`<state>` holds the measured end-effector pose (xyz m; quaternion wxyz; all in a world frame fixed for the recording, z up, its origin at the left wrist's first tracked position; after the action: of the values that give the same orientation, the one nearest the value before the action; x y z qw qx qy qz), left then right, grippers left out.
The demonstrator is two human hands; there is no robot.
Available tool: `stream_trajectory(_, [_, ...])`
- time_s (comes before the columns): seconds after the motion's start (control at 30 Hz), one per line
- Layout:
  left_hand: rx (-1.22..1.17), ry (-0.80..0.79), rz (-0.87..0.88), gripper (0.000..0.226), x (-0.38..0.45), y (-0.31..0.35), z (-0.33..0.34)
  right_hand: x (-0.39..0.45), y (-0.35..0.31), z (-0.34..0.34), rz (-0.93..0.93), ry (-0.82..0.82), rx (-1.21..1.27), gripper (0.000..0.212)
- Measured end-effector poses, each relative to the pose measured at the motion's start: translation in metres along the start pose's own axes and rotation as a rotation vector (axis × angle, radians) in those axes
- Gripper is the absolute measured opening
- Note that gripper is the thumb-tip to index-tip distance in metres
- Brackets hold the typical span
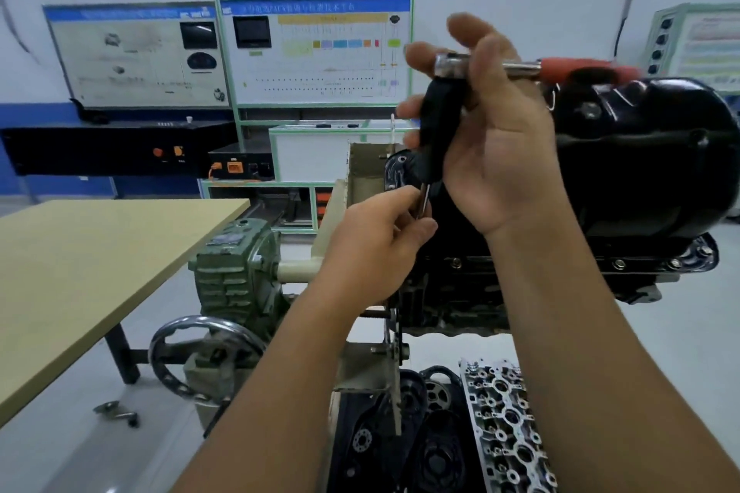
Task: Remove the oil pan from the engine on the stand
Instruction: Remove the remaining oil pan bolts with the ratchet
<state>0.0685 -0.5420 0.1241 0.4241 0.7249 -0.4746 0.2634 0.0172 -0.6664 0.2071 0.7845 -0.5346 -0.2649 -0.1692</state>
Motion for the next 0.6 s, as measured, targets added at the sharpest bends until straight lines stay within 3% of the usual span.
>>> stream_trajectory(0.07, [0.012, 0.016, 0.000, 0.010, 0.001, 0.000, 0.002, 0.000, 0.004, 0.000, 0.040, 0.009, 0.091, 0.020])
stream_trajectory(0.17, [0.034, 0.104, -0.020, 0.011, 0.000, -0.001, 0.008, 0.002, 0.004, 0.003, -0.251, 0.135, -0.232, 0.004])
stream_trajectory(0.23, [0.050, 0.134, -0.025, 0.012, -0.001, -0.004, 0.009, 0.004, 0.006, 0.004, -0.372, 0.154, -0.402, 0.007])
stream_trajectory(0.3, [0.036, 0.111, -0.022, 0.014, -0.001, -0.005, 0.007, 0.005, 0.010, 0.006, -0.292, 0.077, -0.307, 0.011])
stream_trajectory(0.4, [0.019, 0.034, 0.013, 0.020, -0.002, -0.003, 0.004, 0.003, 0.009, 0.007, 0.036, -0.038, 0.074, 0.028])
stream_trajectory(0.47, [0.044, 0.055, 0.038, 0.015, -0.004, -0.003, 0.006, 0.002, 0.010, 0.005, 0.065, -0.072, 0.126, 0.027])
stream_trajectory(0.53, [0.088, 0.109, 0.040, 0.018, -0.005, -0.004, 0.008, 0.001, 0.009, 0.008, -0.100, -0.034, -0.003, 0.008])
stream_trajectory(0.6, [0.119, 0.138, 0.035, 0.022, -0.004, -0.005, 0.011, 0.002, 0.011, 0.011, -0.298, 0.035, -0.209, 0.011])
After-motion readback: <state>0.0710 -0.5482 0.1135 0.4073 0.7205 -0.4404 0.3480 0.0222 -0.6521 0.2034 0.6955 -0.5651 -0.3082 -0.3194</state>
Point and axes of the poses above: each hand's wrist, its own x-axis towards the middle knuckle, its own z-axis out of the palm, y = z × x, the point moved 1 cm from there along x, towards the middle knuckle, and after that the axes turned 15 degrees about z, right-handed, at the moved point
